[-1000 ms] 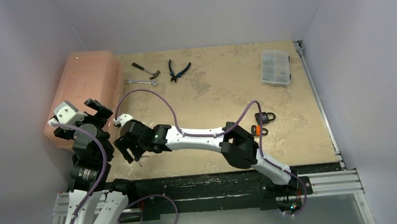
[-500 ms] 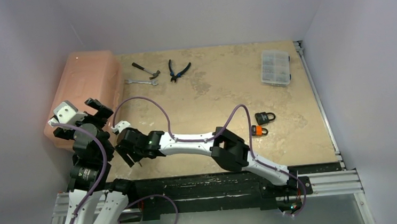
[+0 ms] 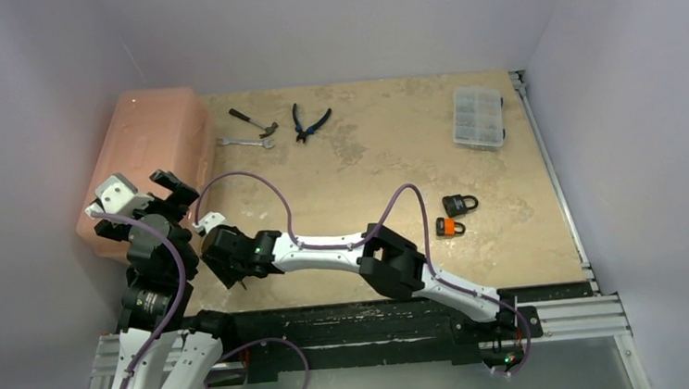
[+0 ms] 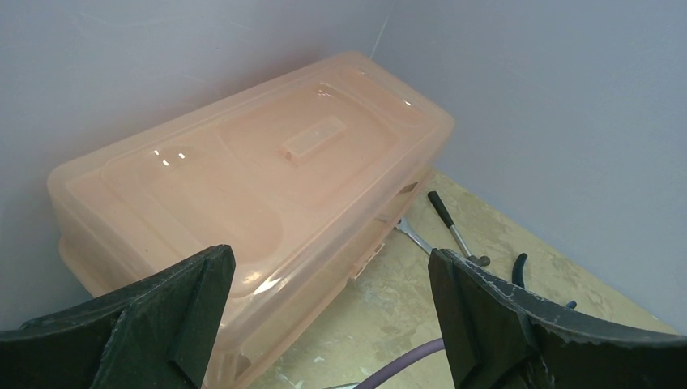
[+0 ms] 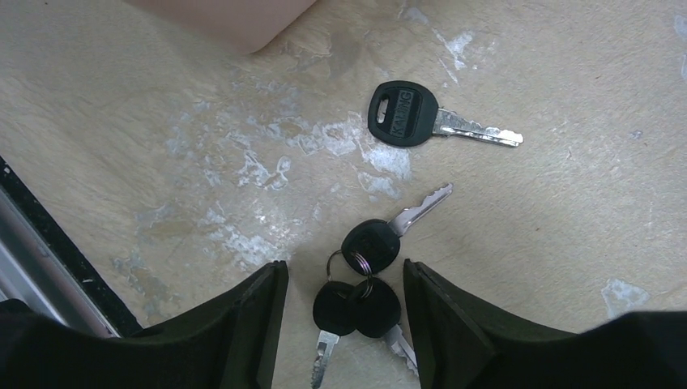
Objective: Unlock with the key
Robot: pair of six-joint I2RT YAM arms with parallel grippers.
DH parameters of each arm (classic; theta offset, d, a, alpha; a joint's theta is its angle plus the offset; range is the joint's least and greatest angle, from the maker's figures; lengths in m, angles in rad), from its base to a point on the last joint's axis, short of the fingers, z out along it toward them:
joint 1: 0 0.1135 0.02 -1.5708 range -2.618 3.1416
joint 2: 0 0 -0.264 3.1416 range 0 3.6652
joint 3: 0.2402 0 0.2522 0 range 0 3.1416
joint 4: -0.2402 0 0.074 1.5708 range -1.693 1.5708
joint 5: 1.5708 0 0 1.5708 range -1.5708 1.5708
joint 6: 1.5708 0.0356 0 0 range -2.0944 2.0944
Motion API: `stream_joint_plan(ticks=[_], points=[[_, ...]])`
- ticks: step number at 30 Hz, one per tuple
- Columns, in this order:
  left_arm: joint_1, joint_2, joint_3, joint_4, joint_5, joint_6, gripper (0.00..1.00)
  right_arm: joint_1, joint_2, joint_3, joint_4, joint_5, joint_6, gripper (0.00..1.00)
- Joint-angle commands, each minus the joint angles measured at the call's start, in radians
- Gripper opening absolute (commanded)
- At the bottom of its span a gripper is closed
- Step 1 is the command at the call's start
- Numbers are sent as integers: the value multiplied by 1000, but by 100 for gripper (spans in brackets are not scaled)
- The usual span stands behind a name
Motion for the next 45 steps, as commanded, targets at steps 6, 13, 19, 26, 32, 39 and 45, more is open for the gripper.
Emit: stream_joint_plan(ticks=[6, 13, 19, 26, 32, 39, 45], points=[[-9, 13, 7, 26, 24, 8, 98, 3, 44, 14, -14, 67, -23, 41], [-9, 18, 7, 25, 29, 10, 98, 2, 7, -80, 0, 121, -40, 20], [-11, 24, 8, 28, 67, 26, 96, -2, -62, -203, 31, 96, -25, 0], [-11, 28, -1, 45, 198, 82, 93, -32, -271, -485, 168, 107, 27, 0], [-12, 58, 6, 43, 399, 115, 91, -82, -429, -687, 248, 107, 78, 0], [-31, 106, 3, 67, 590, 138, 87, -102, -601, -885, 364, 142, 77, 0], [-55, 140, 16, 48, 692, 121, 87, -104, -750, -1003, 451, 150, 35, 0]])
